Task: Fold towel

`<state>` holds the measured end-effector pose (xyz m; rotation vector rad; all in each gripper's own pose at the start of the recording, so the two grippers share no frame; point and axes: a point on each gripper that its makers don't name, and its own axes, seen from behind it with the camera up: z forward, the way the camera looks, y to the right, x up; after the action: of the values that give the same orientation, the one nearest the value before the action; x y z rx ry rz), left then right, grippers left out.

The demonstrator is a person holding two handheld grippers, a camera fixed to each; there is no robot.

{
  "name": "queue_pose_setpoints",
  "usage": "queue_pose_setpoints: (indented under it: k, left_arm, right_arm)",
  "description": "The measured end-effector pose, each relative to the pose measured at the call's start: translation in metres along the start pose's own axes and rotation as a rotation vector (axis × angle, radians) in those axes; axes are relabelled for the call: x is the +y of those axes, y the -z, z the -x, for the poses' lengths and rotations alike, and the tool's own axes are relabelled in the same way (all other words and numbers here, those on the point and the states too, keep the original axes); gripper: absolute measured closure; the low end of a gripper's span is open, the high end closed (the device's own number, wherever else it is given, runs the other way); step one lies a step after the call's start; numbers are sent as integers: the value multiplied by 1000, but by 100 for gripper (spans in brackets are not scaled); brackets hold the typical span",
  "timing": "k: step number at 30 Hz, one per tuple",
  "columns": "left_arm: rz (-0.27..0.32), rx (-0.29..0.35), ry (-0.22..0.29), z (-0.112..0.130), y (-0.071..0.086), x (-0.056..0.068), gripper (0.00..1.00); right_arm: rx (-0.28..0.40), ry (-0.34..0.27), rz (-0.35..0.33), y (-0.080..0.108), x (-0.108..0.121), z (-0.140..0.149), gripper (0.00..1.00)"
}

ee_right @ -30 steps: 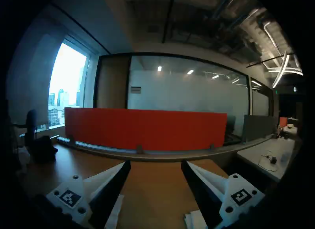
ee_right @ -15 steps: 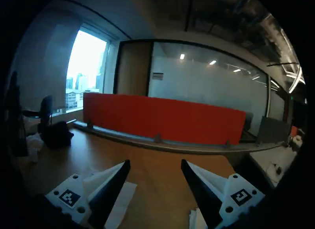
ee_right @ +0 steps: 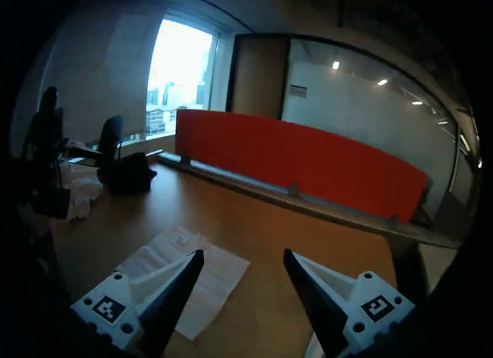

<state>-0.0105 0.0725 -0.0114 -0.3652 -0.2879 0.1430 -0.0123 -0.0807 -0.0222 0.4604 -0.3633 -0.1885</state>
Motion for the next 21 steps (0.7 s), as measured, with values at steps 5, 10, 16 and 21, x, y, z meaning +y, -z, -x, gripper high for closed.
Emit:
queue_pose_setpoints:
  k: [5, 10, 16, 21]
  left_arm:
    - [57, -56, -26, 19, -3, 12, 6]
    - [93, -94, -49, 34, -4, 20, 6]
    - [111, -122, -48, 50, -6, 25, 6]
    - [123, -150, -47, 70, -7, 31, 6]
  right_arm:
    - [-62, 33, -66, -5, -13, 16, 0]
    - [-94, 50, -110, -10, -23, 25, 0]
    - [-120, 61, -137, -16, -32, 40, 0]
    - [-154, 71, -153, -22, -42, 64, 0]
